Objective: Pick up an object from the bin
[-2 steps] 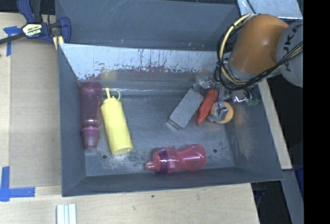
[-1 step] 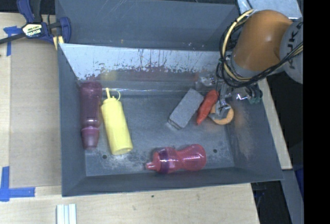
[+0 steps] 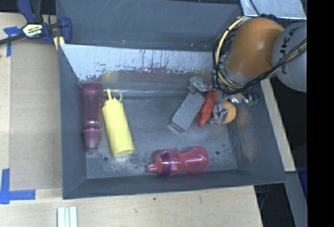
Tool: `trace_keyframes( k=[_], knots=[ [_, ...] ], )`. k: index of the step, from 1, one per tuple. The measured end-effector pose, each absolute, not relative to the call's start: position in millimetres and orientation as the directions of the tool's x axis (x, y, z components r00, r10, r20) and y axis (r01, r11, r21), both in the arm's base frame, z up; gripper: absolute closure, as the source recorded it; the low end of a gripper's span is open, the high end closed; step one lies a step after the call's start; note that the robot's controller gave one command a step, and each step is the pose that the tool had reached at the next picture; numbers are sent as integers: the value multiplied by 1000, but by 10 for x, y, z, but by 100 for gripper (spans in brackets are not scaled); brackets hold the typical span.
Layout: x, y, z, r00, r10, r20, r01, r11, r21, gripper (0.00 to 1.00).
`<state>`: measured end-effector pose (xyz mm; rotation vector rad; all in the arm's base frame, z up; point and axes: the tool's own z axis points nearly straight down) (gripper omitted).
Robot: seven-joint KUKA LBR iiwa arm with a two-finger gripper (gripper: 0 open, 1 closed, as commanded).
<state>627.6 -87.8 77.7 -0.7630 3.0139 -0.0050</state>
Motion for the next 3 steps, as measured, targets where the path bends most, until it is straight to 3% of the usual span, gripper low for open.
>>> trace_keyframes(
  k=[1, 2, 3],
  knots=[
    [6286, -1003, 958, -945, -325, -35, -324, 946, -9, 0],
    [6222, -953, 733, -892, -451, -37, -451, 893, -11, 0],
    [6287, -1059, 843, -941, -335, -43, -334, 942, -9, 100]
  ],
)
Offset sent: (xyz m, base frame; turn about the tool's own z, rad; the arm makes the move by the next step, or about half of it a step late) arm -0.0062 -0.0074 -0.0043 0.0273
